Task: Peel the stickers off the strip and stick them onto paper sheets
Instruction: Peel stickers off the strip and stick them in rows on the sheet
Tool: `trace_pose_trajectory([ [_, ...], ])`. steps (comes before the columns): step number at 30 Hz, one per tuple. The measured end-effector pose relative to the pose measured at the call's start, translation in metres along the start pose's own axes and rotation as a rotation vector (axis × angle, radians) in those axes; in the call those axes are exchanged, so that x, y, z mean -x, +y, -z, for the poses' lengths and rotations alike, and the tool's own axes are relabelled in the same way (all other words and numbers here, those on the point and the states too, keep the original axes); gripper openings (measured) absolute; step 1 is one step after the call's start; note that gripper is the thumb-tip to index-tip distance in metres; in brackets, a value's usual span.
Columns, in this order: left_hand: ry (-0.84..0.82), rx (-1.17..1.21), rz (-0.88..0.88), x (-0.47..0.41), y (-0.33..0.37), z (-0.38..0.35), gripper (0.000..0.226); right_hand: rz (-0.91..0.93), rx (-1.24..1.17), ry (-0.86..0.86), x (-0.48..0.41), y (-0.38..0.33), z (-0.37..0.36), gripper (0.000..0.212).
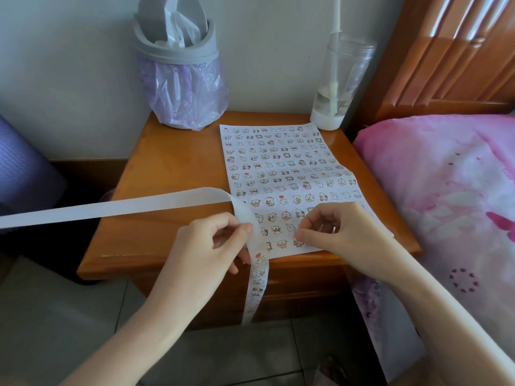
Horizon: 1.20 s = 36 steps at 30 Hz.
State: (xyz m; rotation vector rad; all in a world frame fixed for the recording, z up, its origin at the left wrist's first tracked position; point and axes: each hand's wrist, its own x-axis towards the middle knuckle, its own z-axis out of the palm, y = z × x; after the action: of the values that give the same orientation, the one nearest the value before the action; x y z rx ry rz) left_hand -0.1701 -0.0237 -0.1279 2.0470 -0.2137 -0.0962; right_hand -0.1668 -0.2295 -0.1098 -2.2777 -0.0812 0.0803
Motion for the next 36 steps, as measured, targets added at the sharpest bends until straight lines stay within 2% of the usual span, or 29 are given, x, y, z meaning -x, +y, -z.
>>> trace_pose_trajectory([
  [7, -0.002, -0.010, -0.010, 0.000, -0.001, 0.000, 0.026, 0.006, 0.021, 0.000, 0.000, 0.002, -0.001, 0.007],
  [10, -0.001, -0.024, -0.005, 0.000, -0.001, 0.000, 0.020, 0.008, 0.019, 0.000, -0.001, 0.002, 0.000, 0.007],
  [18, 0.005, -0.021, -0.009, 0.001, 0.001, 0.000, 0.039, 0.021, 0.037, 0.024, -0.001, 0.006, -0.004, 0.008],
  [23, 0.005, -0.039, 0.002, 0.000, 0.000, -0.001, 0.018, 0.000, 0.018, 0.021, -0.001, 0.011, -0.007, 0.018],
  [30, -0.004, -0.051, -0.007, 0.001, 0.002, -0.001, 0.009, -0.018, 0.049, 0.014, -0.003, 0.012, -0.007, 0.025],
  [36, -0.004, -0.043, 0.002, 0.000, 0.001, 0.001, 0.010, 0.009, 0.104, 0.078, -0.001, 0.014, -0.009, 0.006],
])
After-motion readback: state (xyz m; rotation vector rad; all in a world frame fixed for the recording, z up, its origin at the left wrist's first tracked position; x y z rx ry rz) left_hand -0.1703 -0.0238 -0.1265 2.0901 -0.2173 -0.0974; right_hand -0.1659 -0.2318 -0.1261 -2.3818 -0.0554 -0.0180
